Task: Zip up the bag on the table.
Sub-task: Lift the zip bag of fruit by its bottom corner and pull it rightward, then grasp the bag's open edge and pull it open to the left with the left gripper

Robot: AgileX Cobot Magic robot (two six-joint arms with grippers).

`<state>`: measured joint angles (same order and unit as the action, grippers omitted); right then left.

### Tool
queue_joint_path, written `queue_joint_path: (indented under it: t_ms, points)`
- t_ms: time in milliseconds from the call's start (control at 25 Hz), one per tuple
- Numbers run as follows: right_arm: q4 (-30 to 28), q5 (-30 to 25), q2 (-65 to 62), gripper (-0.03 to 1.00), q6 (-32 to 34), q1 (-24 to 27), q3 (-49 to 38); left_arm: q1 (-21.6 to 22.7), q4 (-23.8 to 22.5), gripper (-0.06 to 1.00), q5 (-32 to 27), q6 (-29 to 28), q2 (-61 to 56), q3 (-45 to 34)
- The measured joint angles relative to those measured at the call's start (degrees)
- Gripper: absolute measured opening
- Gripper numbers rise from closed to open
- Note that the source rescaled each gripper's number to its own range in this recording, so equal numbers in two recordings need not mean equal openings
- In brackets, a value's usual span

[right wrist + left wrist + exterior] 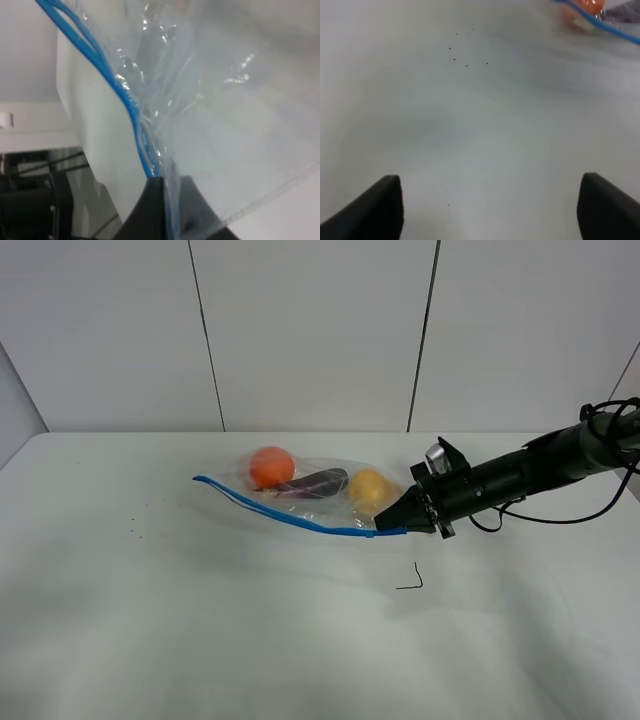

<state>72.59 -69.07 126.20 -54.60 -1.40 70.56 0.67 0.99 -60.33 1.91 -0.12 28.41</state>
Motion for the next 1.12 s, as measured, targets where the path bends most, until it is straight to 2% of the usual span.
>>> queue_joint_path:
  t_ms: [280, 560, 920, 1120]
  points:
    - [2.2, 0.0, -2.5, 0.0, 8.7, -0.1, 2.4, 0.0, 0.0, 1.0, 0.0, 0.0, 0.0, 0.0]
    - [7.3, 0.0, -2.5, 0.0, 14.6, -0.1, 2.4, 0.0, 0.0, 1.0, 0.0, 0.0, 0.0, 0.0]
    - [9.2, 0.2, -2.6, 0.0, 16.5, -5.6, 2.4, 0.0, 0.0, 1.0, 0.0, 0.0, 0.0, 0.0]
    - [9.2, 0.2, -4.5, 0.0, 17.3, -6.2, 2.4, 0.0, 0.0, 1.0, 0.0, 0.0, 0.0, 0.0]
